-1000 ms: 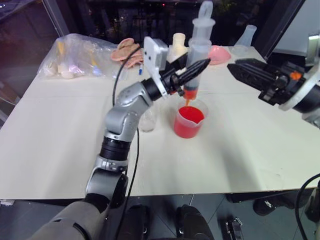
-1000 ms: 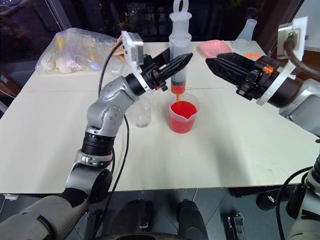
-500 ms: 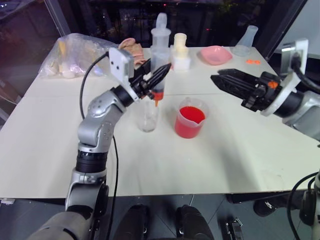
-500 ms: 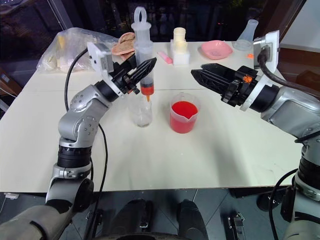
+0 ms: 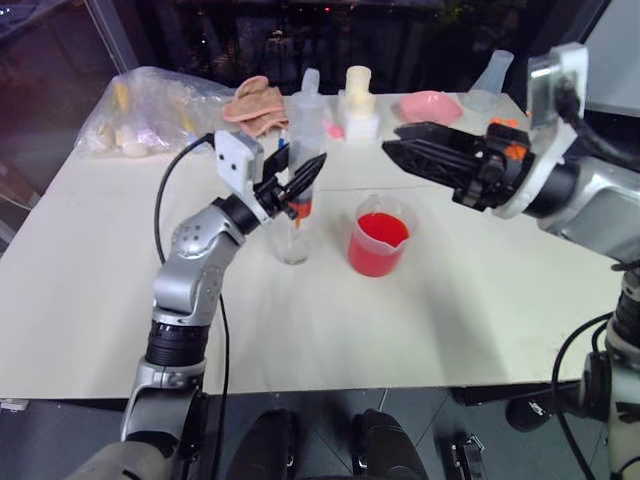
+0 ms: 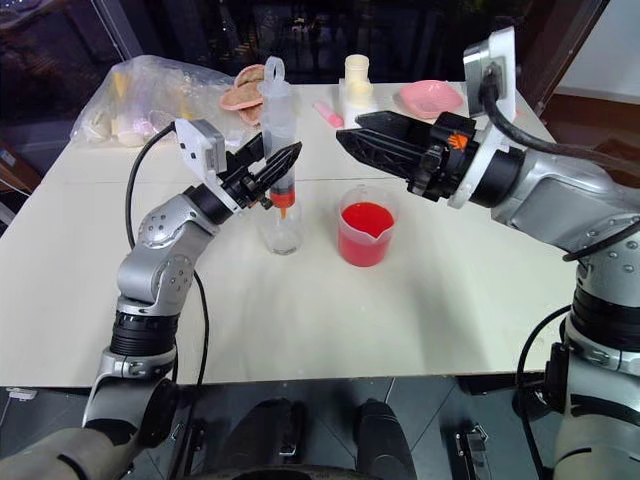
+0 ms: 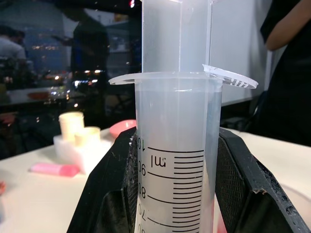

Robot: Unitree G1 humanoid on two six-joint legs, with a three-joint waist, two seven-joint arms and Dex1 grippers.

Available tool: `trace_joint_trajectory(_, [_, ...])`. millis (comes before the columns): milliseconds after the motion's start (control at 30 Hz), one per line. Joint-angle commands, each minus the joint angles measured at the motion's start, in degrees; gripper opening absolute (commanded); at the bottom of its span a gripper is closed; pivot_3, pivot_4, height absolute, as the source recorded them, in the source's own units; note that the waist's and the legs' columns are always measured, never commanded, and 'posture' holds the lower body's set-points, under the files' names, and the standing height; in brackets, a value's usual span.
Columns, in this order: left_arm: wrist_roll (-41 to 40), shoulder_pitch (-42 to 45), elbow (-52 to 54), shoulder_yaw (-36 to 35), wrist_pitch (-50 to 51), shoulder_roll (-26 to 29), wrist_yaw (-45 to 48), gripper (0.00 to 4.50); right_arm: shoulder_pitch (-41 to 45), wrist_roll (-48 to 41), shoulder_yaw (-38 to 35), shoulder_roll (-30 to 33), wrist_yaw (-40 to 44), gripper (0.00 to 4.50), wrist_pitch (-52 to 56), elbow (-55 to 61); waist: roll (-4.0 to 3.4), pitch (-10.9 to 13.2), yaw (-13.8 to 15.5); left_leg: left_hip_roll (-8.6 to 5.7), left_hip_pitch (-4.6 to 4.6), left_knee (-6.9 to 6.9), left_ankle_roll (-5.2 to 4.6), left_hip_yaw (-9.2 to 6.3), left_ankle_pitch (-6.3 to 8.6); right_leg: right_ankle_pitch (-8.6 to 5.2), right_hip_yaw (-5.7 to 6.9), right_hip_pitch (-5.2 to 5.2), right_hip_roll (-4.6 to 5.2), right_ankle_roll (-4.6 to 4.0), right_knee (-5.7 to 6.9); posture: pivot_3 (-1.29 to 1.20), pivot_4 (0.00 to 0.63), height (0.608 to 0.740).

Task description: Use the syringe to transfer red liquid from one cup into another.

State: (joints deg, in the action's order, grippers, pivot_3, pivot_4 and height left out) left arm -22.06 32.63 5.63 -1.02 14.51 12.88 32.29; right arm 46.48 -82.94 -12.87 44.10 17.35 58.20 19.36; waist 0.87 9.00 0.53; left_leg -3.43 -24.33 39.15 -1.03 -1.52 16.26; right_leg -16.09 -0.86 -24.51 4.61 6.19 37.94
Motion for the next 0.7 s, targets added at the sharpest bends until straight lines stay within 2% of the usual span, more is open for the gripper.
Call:
trace_joint_trajectory(33, [0.5, -0.3, 2.0, 0.0, -1.9, 0.0, -0.3, 1.55, 3.6, -1.9, 0.4, -1.1, -1.5, 2.45, 0.0, -1.3, 0.00, 0.0, 0.1, 0.00, 0.00, 0.00, 0.00, -0.01, 0.00, 0.00, 0.01, 0.00, 0.00, 0.00, 0.00, 0.00, 0.150, 0.740])
trace_joint_trajectory(200, [0.3, -0.9, 2.7, 0.2, -1.4, -0.2, -0.7, 1.55, 7.4, 0.9, 4.4, -4.4, -4.4, 2.45, 1.3, -4.7, 0.00, 0.0, 0.1, 0.00, 0.00, 0.00, 0.00, -0.01, 0.00, 0.00, 0.00, 0.00, 0.02, -0.01, 0.00, 0.00, 0.150, 0.740])
trace_joint_trajectory(333, [0.2, -0.7, 2.2, 0.1, -1.5, -0.1, -0.5, 1.55, 11.0, 7.1, 8.8, -7.7, -5.9, 2.45, 2.9, -9.6, 0.00, 0.0, 0.1, 0.00, 0.00, 0.00, 0.01, 0.00, 0.00, 0.00, 0.01, 0.00, 0.02, -0.01, 0.00, 0.00, 0.150, 0.740])
trace_joint_trajectory(700, [0.4, -1.1, 2.6, 0.8, -1.2, -0.2, -0.3, 1.55, 15.7, 17.4, 10.2, -12.4, -2.0, 2.45, 3.4, -14.3, -0.01, 0.0, 0.0, -0.01, -0.03, -0.03, 0.05, 0.00, -0.03, 0.00, 0.03, -0.04, 0.01, -0.01, -0.02, 0.00, 0.150, 0.740])
